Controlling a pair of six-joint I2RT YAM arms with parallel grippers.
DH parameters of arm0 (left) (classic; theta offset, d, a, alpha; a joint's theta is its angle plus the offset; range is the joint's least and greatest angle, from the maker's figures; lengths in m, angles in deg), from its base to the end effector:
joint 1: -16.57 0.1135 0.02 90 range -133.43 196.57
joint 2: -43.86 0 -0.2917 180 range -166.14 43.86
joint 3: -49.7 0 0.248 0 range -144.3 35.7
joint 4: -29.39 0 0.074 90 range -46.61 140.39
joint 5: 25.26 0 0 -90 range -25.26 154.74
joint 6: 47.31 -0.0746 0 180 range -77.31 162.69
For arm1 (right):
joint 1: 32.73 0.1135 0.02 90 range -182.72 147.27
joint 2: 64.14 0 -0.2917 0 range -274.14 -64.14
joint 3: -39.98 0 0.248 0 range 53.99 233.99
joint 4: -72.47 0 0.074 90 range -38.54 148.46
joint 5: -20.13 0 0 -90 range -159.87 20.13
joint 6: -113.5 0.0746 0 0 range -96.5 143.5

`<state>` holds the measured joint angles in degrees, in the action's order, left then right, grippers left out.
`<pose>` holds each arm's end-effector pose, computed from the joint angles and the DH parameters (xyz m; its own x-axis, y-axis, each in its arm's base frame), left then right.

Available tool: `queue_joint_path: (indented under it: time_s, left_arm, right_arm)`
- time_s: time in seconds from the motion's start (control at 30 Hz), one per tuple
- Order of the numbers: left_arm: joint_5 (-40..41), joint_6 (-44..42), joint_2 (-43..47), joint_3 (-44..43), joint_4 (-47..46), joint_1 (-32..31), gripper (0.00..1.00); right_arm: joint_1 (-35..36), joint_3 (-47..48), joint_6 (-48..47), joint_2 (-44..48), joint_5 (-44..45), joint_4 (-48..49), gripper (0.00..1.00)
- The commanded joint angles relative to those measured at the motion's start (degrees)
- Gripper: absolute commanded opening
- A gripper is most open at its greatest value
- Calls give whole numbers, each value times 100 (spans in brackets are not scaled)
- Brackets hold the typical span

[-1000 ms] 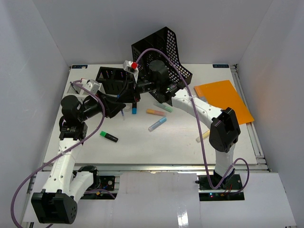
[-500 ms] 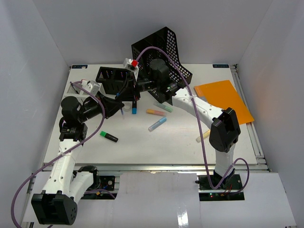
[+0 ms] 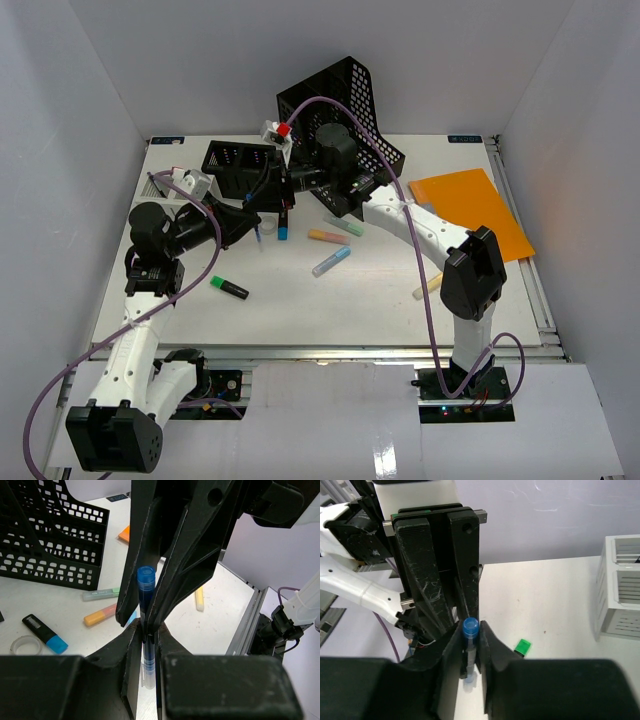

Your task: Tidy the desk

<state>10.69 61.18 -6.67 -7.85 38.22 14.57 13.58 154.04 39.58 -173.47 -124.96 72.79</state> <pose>0.1962 -0.0673 0.3653 -0.2929 -0.1761 -0.9398 0.7763 0.5300 -0.3412 0.2873 0.3893 0.4195 -0.2125 0.0071 -0.9771 -0.9566 -0.2053 0.2065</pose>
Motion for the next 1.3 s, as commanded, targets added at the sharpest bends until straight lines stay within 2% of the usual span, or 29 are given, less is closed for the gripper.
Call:
queue_joint_path:
  time_s: [0.0,0.1,0.23,0.4,0.57,0.63,0.77,0.87,1.07,1.27]
  left_arm:
    - [215,-7,126,43,-9,-2,0]
    - [386,-99,166,57,112,-2,0]
    - [673,-243,143,73,354,-2,0]
    - [1367,-474,-17,119,682,-1,0]
    - [2666,-660,-425,-77,880,100,0]
    - [3140,-662,-604,-291,877,191,0]
    - [3310,-382,-1084,-838,713,1209,0]
    - [3537,-243,-1615,-1269,516,1726,0]
    - [4069,-4,-2451,-1683,-343,2063,0]
    - [4719,-73,-3098,-1942,-937,2151,0]
  right_arm:
    - [6,219,77,65,-78,357,51]
    - [-60,225,71,71,-29,360,72]
    - [-280,311,71,71,5,359,80]
    - [-900,643,57,133,-94,360,83]
    - [-1859,742,-43,274,-698,343,85]
    - [-2113,415,-95,438,-1139,326,85]
    - [-2410,-772,-614,810,-1414,109,84]
    - [-2512,-1657,-1074,1120,-1332,-153,83]
    - [-2574,-2761,-1781,1555,-1110,-368,83]
    - [-2622,-3039,-2718,1771,-890,-1037,84]
